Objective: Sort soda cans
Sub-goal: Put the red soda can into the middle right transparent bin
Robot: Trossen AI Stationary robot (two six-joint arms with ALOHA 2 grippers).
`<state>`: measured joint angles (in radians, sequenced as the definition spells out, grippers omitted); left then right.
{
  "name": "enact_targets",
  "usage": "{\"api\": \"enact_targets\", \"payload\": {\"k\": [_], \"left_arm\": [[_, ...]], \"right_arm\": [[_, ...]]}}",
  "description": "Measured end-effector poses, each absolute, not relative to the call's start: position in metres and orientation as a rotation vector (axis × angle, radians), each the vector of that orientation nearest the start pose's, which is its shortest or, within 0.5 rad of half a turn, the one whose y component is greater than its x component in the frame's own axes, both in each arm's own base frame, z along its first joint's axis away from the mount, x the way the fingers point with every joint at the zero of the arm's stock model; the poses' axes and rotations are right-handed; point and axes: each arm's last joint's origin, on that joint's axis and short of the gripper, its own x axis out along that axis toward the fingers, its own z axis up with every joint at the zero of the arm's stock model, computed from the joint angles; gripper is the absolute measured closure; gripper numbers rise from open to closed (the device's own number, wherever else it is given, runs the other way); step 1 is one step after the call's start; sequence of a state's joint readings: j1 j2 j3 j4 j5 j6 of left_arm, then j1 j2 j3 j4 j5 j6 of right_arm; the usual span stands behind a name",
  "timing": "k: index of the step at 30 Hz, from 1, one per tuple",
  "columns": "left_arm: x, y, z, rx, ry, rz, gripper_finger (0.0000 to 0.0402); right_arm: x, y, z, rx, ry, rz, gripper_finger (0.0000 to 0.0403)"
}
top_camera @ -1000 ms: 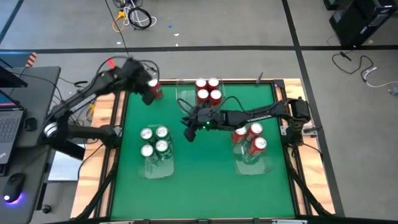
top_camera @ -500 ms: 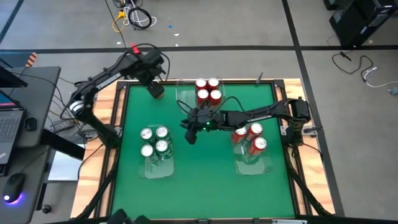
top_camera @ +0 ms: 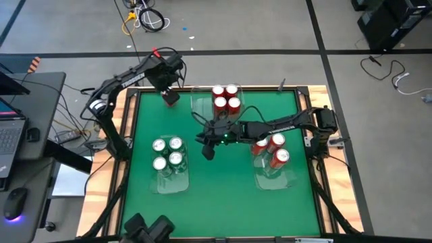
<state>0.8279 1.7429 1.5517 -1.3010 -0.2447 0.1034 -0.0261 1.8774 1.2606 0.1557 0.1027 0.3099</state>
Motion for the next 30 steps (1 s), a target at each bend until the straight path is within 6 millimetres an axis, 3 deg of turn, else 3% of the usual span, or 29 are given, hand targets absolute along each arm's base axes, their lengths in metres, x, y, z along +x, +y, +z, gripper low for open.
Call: {"api": "enact_targets", "payload": {"k": [6, 13, 19, 30], "left_arm": [[0.209, 0.244, 0.281, -0.217, 1.66, 0.88, 0.0131], [0.211, 0.236, 0.279, -0.298, 1.664, 0.691, 0.0131], [0.224, 0.23, 0.279, -0.237, 1.626, 0.646, 0.0125], [0.229, 0.229, 0.279, -0.211, 1.598, 0.638, 0.0056]], "right_arm": [[0.42, -0.014, 0.219, 0.286, 0.439, -0.196, 0.0324], [0.42, -0.014, 0.219, 0.286, 0.439, -0.196, 0.0324], [0.42, -0.014, 0.219, 0.286, 0.439, -0.196, 0.0317], [0.42, -0.013, 0.219, 0.291, 0.443, -0.175, 0.0265]]}}
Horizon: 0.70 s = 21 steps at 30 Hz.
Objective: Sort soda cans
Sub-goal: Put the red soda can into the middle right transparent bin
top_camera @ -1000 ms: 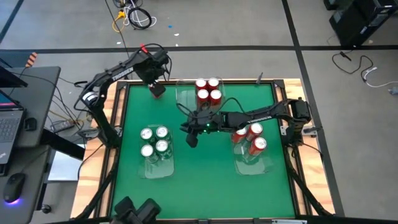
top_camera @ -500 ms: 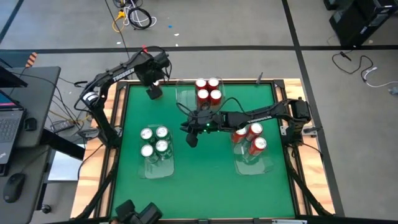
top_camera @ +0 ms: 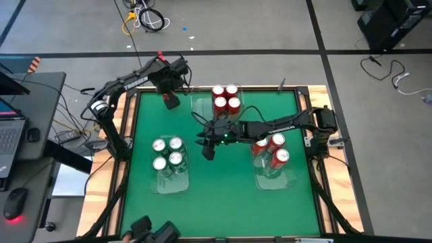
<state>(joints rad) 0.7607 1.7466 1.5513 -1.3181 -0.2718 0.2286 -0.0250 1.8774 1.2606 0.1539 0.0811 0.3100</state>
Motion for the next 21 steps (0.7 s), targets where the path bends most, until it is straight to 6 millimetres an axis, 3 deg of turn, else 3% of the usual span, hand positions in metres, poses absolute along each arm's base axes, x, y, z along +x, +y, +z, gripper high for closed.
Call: {"api": "enact_targets", "payload": {"k": [9, 21], "left_arm": [[0.216, 0.249, 0.28, -0.239, 1.544, 0.706, 0.0022], [0.198, 0.272, 0.28, -0.378, 1.39, 0.672, 0.0014]], "right_arm": [[0.421, -0.01, 0.219, 0.278, 0.444, -0.167, 0.0236], [0.421, -0.01, 0.219, 0.272, 0.445, -0.165, 0.0209]]}}
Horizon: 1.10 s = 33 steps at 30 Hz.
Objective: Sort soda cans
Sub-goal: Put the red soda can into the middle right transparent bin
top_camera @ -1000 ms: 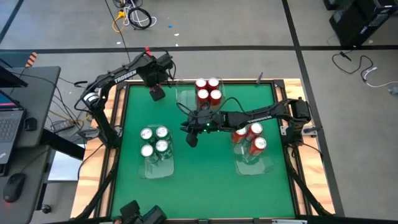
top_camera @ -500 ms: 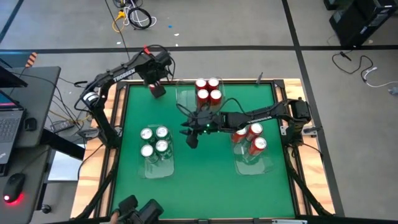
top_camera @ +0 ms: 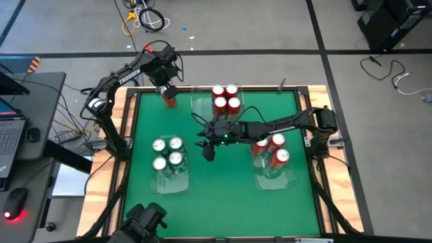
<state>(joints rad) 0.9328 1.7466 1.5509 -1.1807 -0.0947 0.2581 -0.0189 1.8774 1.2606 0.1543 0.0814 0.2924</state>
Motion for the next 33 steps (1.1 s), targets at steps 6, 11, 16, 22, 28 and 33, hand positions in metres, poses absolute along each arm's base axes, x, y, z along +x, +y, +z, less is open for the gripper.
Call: {"api": "enact_targets", "payload": {"k": [6, 11, 16, 22, 28, 33], "left_arm": [[0.194, 0.278, 0.278, -0.396, 1.382, 0.69, 0.0013], [0.196, 0.284, 0.258, -0.464, 1.46, 0.668, 0.0013], [0.202, 0.292, 0.239, -0.48, 1.505, 0.66, 0.0013], [0.209, 0.292, 0.226, -0.465, 1.551, 0.634, 0.0028], [0.22, 0.284, 0.229, -0.352, 1.613, 0.573, 0.0108], [0.232, 0.278, 0.254, -0.282, 1.617, 0.552, 0.0111]], "right_arm": [[0.421, -0.01, 0.219, 0.273, 0.444, -0.166, 0.0207], [0.421, -0.01, 0.219, 0.273, 0.444, -0.165, 0.0206], [0.421, -0.009, 0.219, 0.272, 0.445, -0.161, 0.0206], [0.421, -0.009, 0.219, 0.273, 0.445, -0.158, 0.0206], [0.421, -0.009, 0.219, 0.273, 0.445, -0.158, 0.0206], [0.42, -0.009, 0.22, 0.275, 0.444, -0.158, 0.0211]]}}
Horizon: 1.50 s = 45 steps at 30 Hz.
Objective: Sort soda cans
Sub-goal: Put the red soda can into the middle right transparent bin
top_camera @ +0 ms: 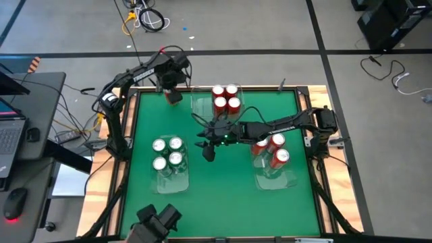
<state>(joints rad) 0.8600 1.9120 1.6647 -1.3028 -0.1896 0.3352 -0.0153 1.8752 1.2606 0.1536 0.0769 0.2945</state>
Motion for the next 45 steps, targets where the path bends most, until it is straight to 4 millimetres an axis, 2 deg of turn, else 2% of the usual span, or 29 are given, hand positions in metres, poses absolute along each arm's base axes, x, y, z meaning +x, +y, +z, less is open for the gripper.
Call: {"api": "enact_targets", "payload": {"k": [3, 6, 11, 17, 22, 28, 34, 38, 45], "left_arm": [[0.238, 0.272, 0.273, -0.273, 1.624, 0.545, 0.0111], [0.249, 0.267, 0.293, -0.235, 1.565, 0.561, 0.0111], [0.271, 0.245, 0.319, -0.161, 1.513, 0.527, 0.0111], [0.301, 0.203, 0.341, -0.052, 1.457, 0.441, 0.0111], [0.324, 0.154, 0.346, 0.033, 1.469, 0.329, 0.0111], [0.351, 0.082, 0.346, 0.193, 1.431, 0.158, 0.0111], [0.364, 0.017, 0.345, 0.322, 1.372, 0.006, 0.0111], [0.367, -0.017, 0.337, 0.382, 1.357, -0.07, 0.0111], [0.378, -0.06, 0.318, 0.439, 1.234, -0.151, 0.0111]], "right_arm": [[0.417, -0.006, 0.229, 0.275, 0.436, -0.151, 0.0218], [0.407, -0.002, 0.247, 0.261, 0.432, -0.138, 0.0229], [0.376, 0.009, 0.285, 0.193, 0.46, -0.159, 0.0253], [0.328, 0.031, 0.327, 0.131, 0.476, -0.216, 0.0283], [0.289, 0.048, 0.353, 0.144, 0.467, -0.243, 0.029], [0.259, 0.062, 0.359, 0.176, 0.52, -0.292, 0.029], [0.24, 0.076, 0.357, 0.189, 0.57, -0.319, 0.029], [0.232, 0.082, 0.352, 0.205, 0.611, -0.37, 0.029], [0.225, 0.097, 0.348, 0.249, 0.636, -0.351, 0.0288]]}}
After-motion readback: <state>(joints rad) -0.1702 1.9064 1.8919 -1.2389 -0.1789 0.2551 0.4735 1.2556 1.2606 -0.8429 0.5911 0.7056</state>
